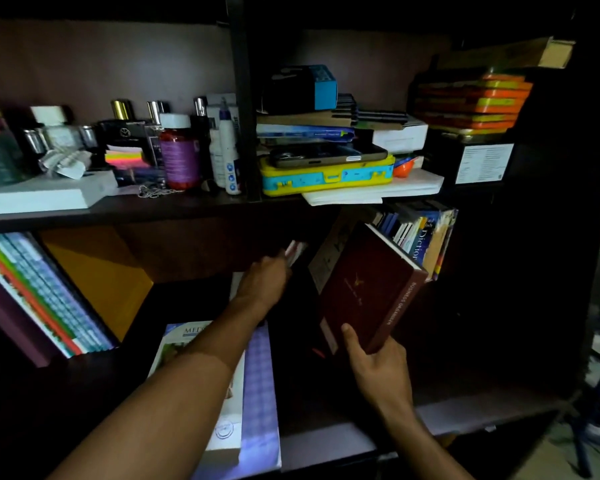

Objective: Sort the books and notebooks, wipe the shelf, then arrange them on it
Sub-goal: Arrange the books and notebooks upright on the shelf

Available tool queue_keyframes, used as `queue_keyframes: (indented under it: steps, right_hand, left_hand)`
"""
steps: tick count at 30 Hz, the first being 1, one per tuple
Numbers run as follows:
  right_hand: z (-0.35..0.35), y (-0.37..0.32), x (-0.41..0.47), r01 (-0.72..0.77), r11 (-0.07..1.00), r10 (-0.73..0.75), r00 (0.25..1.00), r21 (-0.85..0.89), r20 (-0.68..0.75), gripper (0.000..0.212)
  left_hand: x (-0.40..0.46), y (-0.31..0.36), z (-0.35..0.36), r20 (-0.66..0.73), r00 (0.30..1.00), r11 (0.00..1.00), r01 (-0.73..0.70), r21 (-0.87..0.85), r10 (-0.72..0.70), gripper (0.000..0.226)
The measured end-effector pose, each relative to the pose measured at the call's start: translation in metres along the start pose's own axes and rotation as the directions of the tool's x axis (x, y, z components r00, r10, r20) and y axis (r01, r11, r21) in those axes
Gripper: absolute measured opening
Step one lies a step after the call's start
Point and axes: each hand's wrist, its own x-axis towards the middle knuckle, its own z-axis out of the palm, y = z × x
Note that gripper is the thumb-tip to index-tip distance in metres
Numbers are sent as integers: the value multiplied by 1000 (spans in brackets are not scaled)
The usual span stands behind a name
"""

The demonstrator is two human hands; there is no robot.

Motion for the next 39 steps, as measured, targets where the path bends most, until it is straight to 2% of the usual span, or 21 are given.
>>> queue_keyframes:
  steps: [3, 5, 8, 10, 12, 14, 15, 16, 18, 20, 21, 22, 24, 25, 27, 28, 30, 32, 35, 37, 39]
  right_hand:
    - [-1, -1, 1, -12, 999, 12, 1000, -33, -7, 43]
    - [0, -2, 1, -27, 999, 27, 1000, -19, -8, 46]
    - [2, -1, 0, -44, 999, 44, 999, -2, -9, 47]
    - [1, -2, 0, -67, 998, 67, 998, 6, -23, 43]
    - [0, -4, 2, -55, 998, 54, 998, -12, -38, 34]
    - [-3, -7, 2, -32, 999, 32, 999, -32, 5, 25]
    - [-3, -8, 1, -18, 998, 21, 999, -54, 43, 23]
    - [-2, -10, 1, 8, 996, -1, 997, -93, 75, 23]
    - [2, -12, 3, 88, 975, -66, 992, -204, 112, 31]
    - [5, -17, 10, 160, 946, -119, 980, -280, 160, 45]
    - [7, -20, 13, 172, 941, -120, 974, -290, 190, 48]
    - [7, -23, 20, 184, 938, -124, 970, -294, 211, 49]
    - [12, -26, 31, 174, 935, -114, 973, -310, 201, 42]
    - [14, -25, 35, 171, 932, -117, 976, -318, 184, 38]
    - [22, -24, 45, 168, 921, -121, 981, -353, 151, 36]
    - [27, -23, 50, 172, 913, -126, 981, -369, 146, 41]
    - [37, -20, 62, 172, 901, -134, 984, -398, 122, 51]
    - [44, -22, 69, 171, 889, -140, 985, -425, 104, 52]
    - [48, -27, 76, 173, 889, -151, 985, -425, 86, 51]
    - [48, -27, 79, 169, 905, -140, 985, -391, 102, 62]
    - [47, -23, 80, 194, 930, -157, 978, -311, 140, 76]
  left_hand:
    - [3, 28, -5, -172, 983, 965, 17, -263, -64, 38]
    - [14, 52, -2, -189, 980, 889, -26, -457, -69, 33]
    - [29, 84, 2, -53, 998, 748, -59, -661, 33, 36]
    - [39, 96, 2, -9, 995, 659, -74, -749, 102, 35]
    - [43, 94, 0, 45, 998, 511, 16, -860, 45, 31]
    - [38, 86, 0, 148, 989, 328, 135, -935, 15, 25]
    - [33, 81, 3, 201, 979, 277, 186, -943, 26, 25]
    - [29, 77, 6, 238, 971, 235, 226, -945, 22, 30]
    - [19, 68, 13, 283, 959, 39, 284, -958, -22, 45]
    - [18, 60, 19, 290, 957, -162, 284, -945, -13, 83]
    - [14, 57, 21, 278, 961, -223, 273, -936, 9, 96]
    - [15, 53, 20, 277, 961, -217, 266, -939, -18, 97]
    - [19, 46, 27, 260, 963, -150, 247, -957, -73, 82]
    - [23, 41, 35, 253, 959, -41, 250, -967, -125, 81]
    - [40, 26, 59, 235, 936, 170, 285, -943, -263, 101]
    - [51, 17, 71, 210, 929, 241, 289, -927, -305, 109]
    - [59, 10, 77, 237, 898, 330, 366, -870, -371, 101]
    - [35, 23, 50, 269, 901, 312, 379, -872, -341, 81]
    - [14, 33, 34, 310, 941, 249, 335, -909, -135, 65]
    - [11, 34, 30, 296, 954, 253, 300, -920, -54, 63]
    - [12, 32, 33, 252, 966, 299, 259, -919, -61, 76]
